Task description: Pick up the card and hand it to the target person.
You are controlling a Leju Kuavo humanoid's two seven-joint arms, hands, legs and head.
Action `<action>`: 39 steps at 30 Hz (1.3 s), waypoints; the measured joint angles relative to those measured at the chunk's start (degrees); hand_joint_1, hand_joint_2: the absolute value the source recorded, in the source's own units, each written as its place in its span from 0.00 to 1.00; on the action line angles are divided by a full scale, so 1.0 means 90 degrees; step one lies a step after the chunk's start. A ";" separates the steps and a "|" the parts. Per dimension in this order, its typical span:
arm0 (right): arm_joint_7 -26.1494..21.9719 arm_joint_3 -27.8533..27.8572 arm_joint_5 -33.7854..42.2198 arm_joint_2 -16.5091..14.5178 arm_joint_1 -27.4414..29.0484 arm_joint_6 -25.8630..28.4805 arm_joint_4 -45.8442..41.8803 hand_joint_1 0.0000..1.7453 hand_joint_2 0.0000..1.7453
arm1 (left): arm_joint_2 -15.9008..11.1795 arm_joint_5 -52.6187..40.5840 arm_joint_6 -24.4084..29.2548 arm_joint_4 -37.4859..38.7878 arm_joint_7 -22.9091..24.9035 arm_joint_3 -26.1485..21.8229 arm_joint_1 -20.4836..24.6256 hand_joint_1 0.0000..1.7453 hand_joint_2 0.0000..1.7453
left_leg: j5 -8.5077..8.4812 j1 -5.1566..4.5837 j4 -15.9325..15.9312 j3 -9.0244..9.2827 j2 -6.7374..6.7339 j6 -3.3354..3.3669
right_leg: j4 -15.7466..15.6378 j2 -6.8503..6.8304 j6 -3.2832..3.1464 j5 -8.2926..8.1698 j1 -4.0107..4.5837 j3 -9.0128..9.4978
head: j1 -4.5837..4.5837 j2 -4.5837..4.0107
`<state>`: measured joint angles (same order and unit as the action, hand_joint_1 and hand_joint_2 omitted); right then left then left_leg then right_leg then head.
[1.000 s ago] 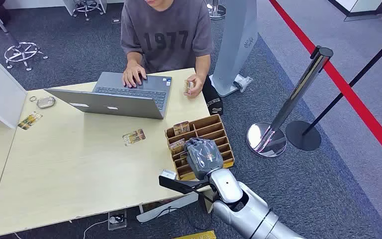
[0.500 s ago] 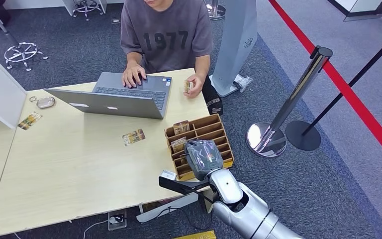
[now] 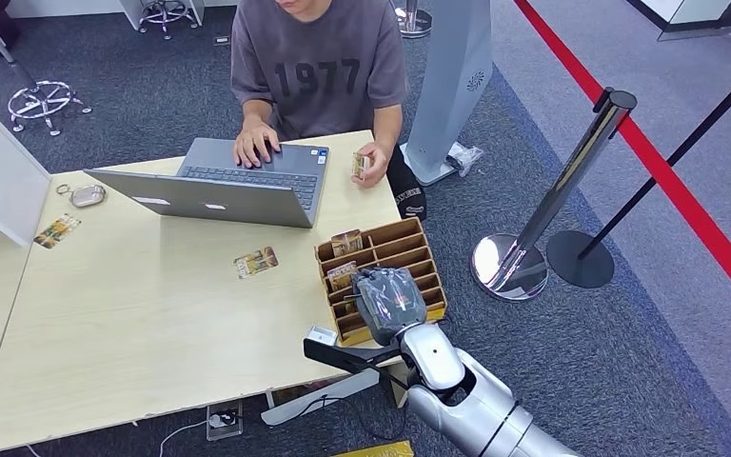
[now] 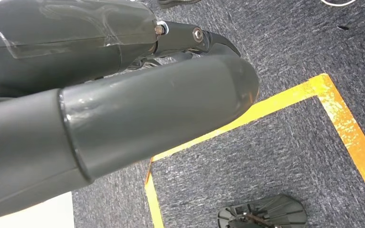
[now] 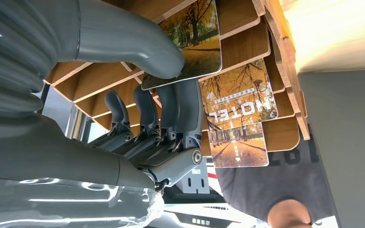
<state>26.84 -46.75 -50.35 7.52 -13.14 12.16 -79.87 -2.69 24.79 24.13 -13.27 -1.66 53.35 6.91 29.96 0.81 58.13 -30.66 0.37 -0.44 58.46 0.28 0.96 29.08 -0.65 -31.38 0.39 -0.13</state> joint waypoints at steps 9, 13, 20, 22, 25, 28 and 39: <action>-0.0010 -0.0002 0.0005 -0.0004 -0.0013 -0.0119 0.0000 0.72 1.00 | 0.0001 0.0000 0.0000 0.0000 -0.0002 0.0000 0.0000 0.00 0.00 | 0.0000 0.0000 0.0000 0.0001 0.0000 0.0000 | 0.0000 0.0000 0.0000 0.0000 0.0000 0.0001 | 0.0000 0.0000; -0.0015 -0.0002 0.0016 -0.0005 -0.0020 -0.0166 0.0000 0.72 1.00 | 0.0000 0.0000 0.0001 0.0000 0.0000 0.0000 0.0000 0.00 0.00 | 0.0000 0.0000 0.0000 0.0001 0.0000 0.0000 | 0.0000 0.0000 0.0000 0.0000 0.0000 0.0002 | 0.0000 0.0000; -0.0017 -0.0002 0.0044 -0.0005 -0.0030 -0.0239 0.0000 0.72 1.00 | 0.0000 0.0000 0.0001 0.0000 0.0000 0.0000 0.0000 0.00 0.00 | 0.0000 0.0000 0.0000 0.0002 0.0000 0.0000 | 0.0000 0.0000 0.0000 0.0000 0.0000 0.0002 | 0.0000 0.0000; -0.0017 -0.0002 0.0057 -0.0005 -0.0032 -0.0269 0.0000 0.73 1.00 | 0.0000 0.0000 0.0002 0.0000 0.0000 0.0000 0.0000 0.00 0.00 | 0.0000 0.0000 0.0000 0.0002 0.0000 0.0000 | 0.0000 0.0000 0.0000 0.0000 0.0000 0.0002 | 0.0000 0.0000; -0.0017 -0.0002 0.0086 -0.0005 -0.0038 -0.0305 0.0000 0.72 1.00 | 0.0000 0.0000 0.0001 0.0000 0.0000 0.0000 0.0000 0.00 0.00 | 0.0000 0.0000 0.0000 0.0002 0.0000 0.0000 | 0.0000 0.0000 0.0000 0.0000 0.0000 0.0003 | 0.0000 0.0000; -0.0015 -0.0002 0.0107 -0.0005 -0.0044 -0.0338 0.0000 0.77 1.00 | 0.0000 0.0000 0.0001 0.0000 0.0000 0.0000 0.0000 0.00 0.00 | 0.0000 0.0000 0.0000 0.0003 0.0000 0.0000 | 0.0000 0.0000 0.0000 0.0000 0.0000 0.0003 | 0.0000 0.0000; -0.0016 -0.0006 0.0152 -0.0005 -0.0049 -0.0374 0.0000 0.99 1.00 | 0.0000 0.0004 0.0002 0.0000 0.0000 0.0000 0.0000 0.00 0.00 | 0.0000 0.0000 0.0000 0.0005 0.0000 0.0000 | 0.0000 0.0000 0.0000 0.0000 0.0000 0.0005 | 0.0000 0.0000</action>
<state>26.70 -46.81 -48.99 7.48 -13.58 8.79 -79.87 -2.69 24.82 24.15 -13.27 -1.66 53.35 6.92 29.95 0.81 58.13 -30.62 0.36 -0.44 58.46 0.28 0.96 29.08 -0.65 -31.33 0.39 -0.13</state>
